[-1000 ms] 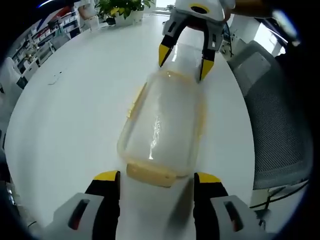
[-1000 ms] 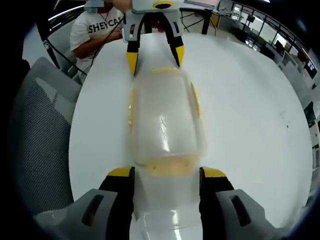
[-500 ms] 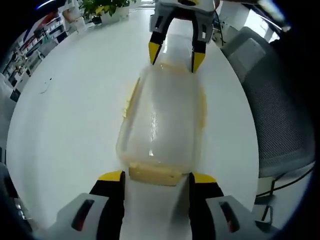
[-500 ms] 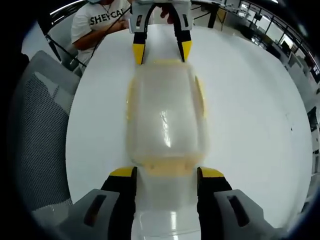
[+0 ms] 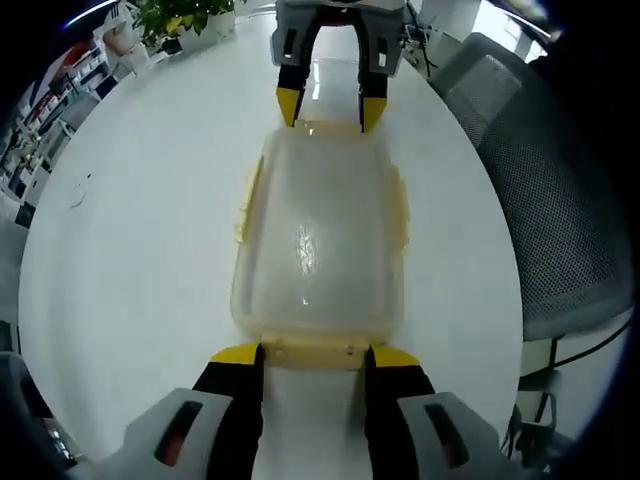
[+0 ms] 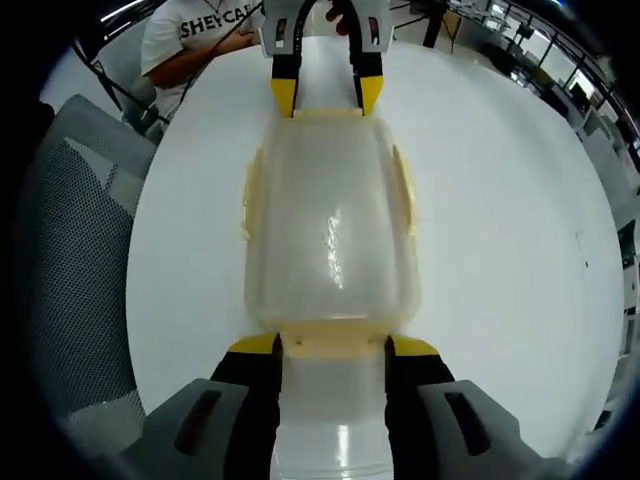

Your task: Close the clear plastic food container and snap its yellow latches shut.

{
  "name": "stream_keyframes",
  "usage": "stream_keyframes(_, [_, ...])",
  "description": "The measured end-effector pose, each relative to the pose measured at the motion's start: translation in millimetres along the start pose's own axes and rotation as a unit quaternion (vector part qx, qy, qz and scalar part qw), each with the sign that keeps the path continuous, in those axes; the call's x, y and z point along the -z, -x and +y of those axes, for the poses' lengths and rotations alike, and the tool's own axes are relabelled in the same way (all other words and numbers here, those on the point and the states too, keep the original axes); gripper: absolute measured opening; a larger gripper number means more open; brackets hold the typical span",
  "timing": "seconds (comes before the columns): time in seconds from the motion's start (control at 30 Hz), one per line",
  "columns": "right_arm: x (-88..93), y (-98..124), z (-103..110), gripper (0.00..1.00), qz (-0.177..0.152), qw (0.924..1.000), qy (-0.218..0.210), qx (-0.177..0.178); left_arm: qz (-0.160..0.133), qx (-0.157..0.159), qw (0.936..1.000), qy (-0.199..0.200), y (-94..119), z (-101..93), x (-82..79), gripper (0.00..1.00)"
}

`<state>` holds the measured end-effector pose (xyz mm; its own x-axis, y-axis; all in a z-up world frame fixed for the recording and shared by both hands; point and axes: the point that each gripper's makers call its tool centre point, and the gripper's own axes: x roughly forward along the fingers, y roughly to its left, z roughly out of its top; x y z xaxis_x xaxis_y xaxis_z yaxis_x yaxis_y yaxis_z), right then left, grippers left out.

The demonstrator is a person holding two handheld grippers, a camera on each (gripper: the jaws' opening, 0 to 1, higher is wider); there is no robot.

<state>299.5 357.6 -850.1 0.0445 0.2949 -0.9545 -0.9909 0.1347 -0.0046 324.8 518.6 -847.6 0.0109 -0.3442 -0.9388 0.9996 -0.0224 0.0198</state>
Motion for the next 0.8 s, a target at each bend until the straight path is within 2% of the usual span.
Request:
stream_keyframes(0.23, [-0.8, -2.3, -1.7, 0.37, 0.032, 0.9994, 0.012, -0.002, 0.01, 0.007, 0.9998, -0.015, -0.5, 0.4, 0.5, 0.34])
stream_keyframes(0.3, [-0.4, -2.1, -1.8, 0.37, 0.029, 0.9994, 0.015, -0.005, 0.006, 0.008, 0.9998, -0.018, -0.5, -0.1, 0.7, 0.35])
stream_keyframes(0.33, [-0.3, -1.9, -2.1, 0.38, 0.026, 0.9995, 0.017, -0.007, -0.006, 0.012, 0.9995, -0.029, -0.8, -0.7, -0.6, 0.35])
stream_keyframes(0.43, [-1.0, -3.1, -2.0, 0.39, 0.02, 0.9992, 0.034, -0.01, -0.008, 0.011, 0.9997, -0.019, -0.3, -0.8, 0.0, 0.36])
stream_keyframes(0.63, [-0.3, -3.4, -0.5, 0.38, 0.027, 0.9991, 0.032, -0.009, -0.019, 0.009, 0.9995, -0.024, -0.3, -2.8, 0.2, 0.35])
stream_keyframes(0.8, [-0.8, -3.2, -0.5, 0.36, 0.026, 0.9992, 0.03, -0.01, -0.012, 0.008, 0.9996, -0.023, -0.5, -3.6, 0.3, 0.34])
